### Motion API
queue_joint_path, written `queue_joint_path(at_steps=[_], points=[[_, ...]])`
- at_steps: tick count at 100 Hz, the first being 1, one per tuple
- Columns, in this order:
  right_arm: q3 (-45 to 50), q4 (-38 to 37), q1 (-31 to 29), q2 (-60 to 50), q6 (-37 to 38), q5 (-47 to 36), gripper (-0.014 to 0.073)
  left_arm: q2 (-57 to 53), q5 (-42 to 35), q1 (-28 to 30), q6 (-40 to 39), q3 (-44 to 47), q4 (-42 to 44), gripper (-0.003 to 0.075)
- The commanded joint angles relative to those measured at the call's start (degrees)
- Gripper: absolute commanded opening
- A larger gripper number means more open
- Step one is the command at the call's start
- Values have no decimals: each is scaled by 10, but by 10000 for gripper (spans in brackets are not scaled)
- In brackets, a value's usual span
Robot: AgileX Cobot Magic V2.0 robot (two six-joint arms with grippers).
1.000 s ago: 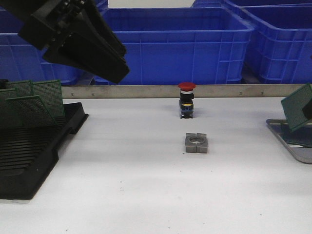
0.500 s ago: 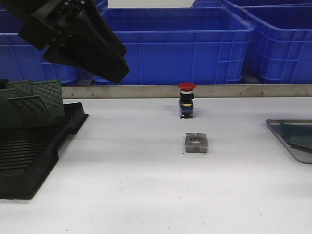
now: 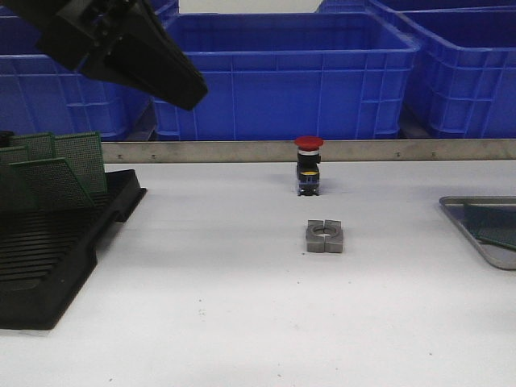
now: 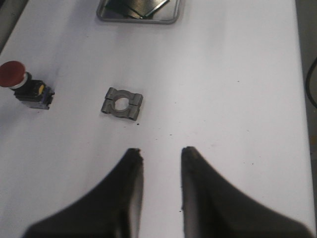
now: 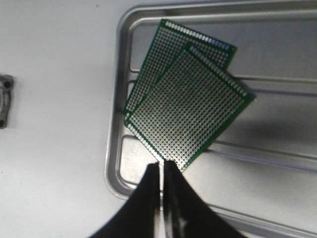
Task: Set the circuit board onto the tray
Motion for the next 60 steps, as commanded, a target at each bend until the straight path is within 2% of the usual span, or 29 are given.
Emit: queue_joint_path(at_steps=[1,14,35,60], points=[[-10,17,-3,-46,-20,4,-60,-37,-14,21,-31,-17,-33,-20],[-4,32,10,-79,-36,-28,-61,-62,-37,70,-125,-17,-31,-20],[50,85,68,-167,-115,-96,-61,-110,-62,166,-196,-10,-30,-20],[133,123,142,-296,-135,-203,-61,-206,-149,247,-211,71,-64,-20]])
